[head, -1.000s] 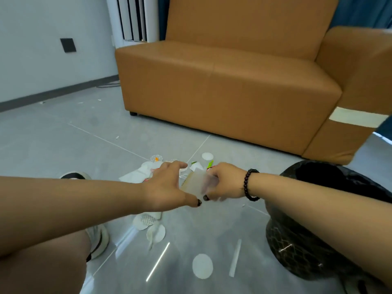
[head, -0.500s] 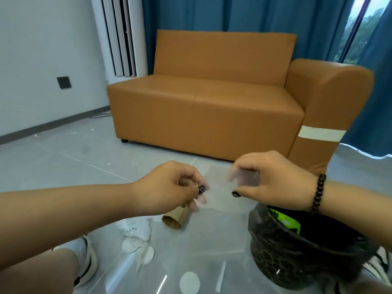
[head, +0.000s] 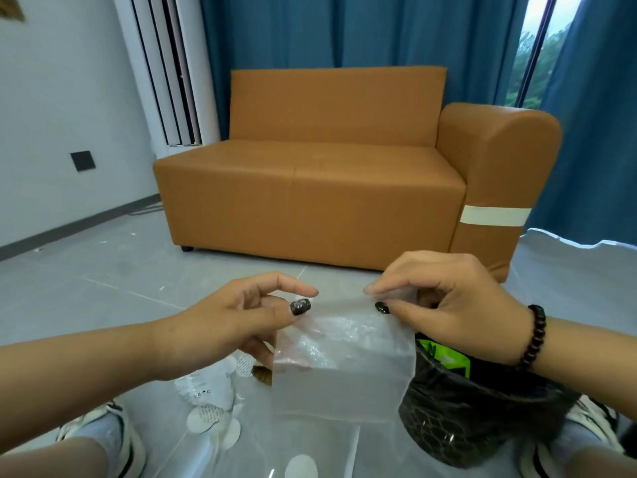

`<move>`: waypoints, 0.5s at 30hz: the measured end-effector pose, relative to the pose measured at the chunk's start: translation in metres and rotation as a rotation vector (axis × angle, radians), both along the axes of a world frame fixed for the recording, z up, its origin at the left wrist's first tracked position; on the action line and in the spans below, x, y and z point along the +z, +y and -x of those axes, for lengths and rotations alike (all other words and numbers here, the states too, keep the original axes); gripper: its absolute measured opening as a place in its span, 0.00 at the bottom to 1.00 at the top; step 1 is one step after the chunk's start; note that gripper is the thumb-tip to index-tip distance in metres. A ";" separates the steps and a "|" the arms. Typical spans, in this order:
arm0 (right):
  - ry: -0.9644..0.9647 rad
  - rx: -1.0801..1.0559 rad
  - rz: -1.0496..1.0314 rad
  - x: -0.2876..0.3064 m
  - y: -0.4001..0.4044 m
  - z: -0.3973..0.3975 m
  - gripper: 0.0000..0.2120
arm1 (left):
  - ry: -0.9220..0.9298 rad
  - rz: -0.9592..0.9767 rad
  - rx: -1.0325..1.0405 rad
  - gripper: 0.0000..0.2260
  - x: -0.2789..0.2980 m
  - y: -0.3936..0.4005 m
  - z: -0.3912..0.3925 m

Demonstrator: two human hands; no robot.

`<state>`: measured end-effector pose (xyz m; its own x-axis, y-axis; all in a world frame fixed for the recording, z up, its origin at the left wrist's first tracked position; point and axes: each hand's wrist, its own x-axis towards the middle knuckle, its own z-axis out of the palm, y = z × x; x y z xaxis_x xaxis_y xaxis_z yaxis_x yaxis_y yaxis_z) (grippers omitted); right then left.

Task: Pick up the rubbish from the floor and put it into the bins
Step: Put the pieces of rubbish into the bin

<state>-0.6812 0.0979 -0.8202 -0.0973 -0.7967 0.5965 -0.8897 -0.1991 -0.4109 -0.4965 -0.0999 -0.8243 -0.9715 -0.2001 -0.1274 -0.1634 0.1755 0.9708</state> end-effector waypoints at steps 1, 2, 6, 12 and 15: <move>0.029 0.013 0.028 -0.001 0.000 -0.002 0.08 | -0.010 -0.011 -0.017 0.26 0.001 0.002 0.001; 0.066 0.017 0.055 -0.001 -0.001 -0.003 0.07 | -0.007 -0.032 -0.017 0.27 0.001 0.004 0.004; 0.239 -0.009 0.133 -0.001 -0.004 -0.003 0.09 | 0.063 -0.058 0.057 0.13 0.003 0.008 0.012; -0.104 0.043 0.005 -0.004 -0.004 -0.003 0.12 | 0.132 0.040 0.139 0.14 0.001 0.000 0.019; -0.539 -0.011 -0.142 -0.006 -0.006 0.000 0.17 | 0.138 0.110 0.142 0.13 0.000 0.000 0.022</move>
